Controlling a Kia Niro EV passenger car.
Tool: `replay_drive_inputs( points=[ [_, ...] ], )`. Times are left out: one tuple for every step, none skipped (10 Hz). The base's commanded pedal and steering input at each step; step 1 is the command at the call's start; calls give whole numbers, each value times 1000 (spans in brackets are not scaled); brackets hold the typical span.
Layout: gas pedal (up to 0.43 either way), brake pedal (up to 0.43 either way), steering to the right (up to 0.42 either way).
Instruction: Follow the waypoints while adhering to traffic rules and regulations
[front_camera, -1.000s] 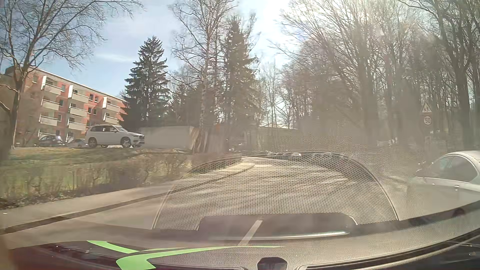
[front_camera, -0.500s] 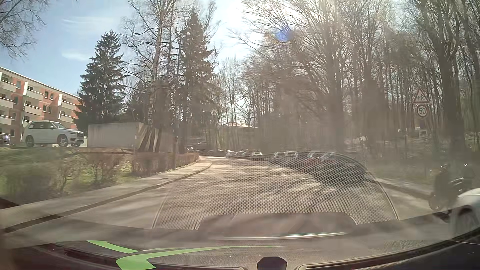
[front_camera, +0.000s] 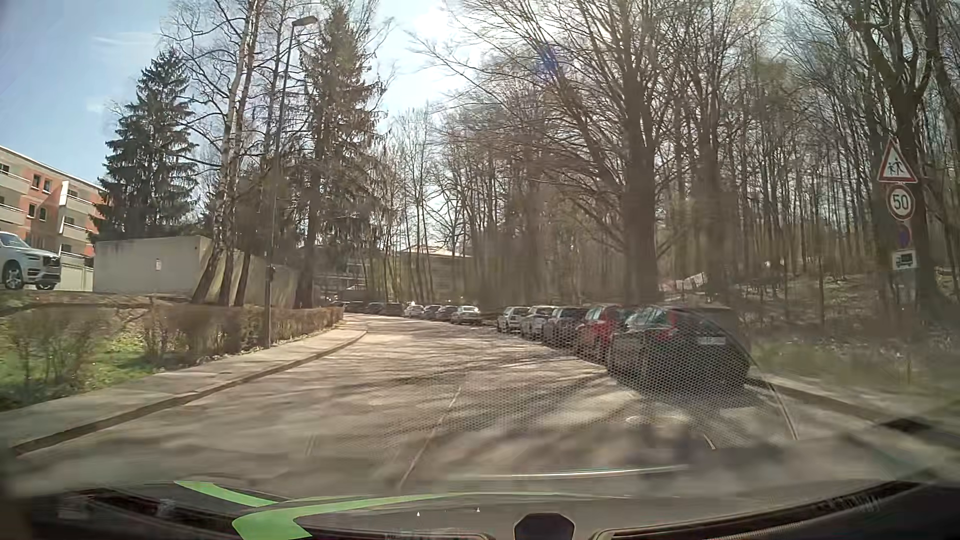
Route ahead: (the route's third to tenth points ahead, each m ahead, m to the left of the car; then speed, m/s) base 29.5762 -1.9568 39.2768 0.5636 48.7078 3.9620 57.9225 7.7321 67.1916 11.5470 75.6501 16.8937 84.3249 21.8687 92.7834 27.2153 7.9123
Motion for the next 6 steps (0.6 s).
replay_drive_inputs(
  points=[
    [370,0,23],
    [370,0,2],
    [370,0,-6],
    [370,0,-8],
    [370,0,-10],
    [370,0,-13]
  ],
)
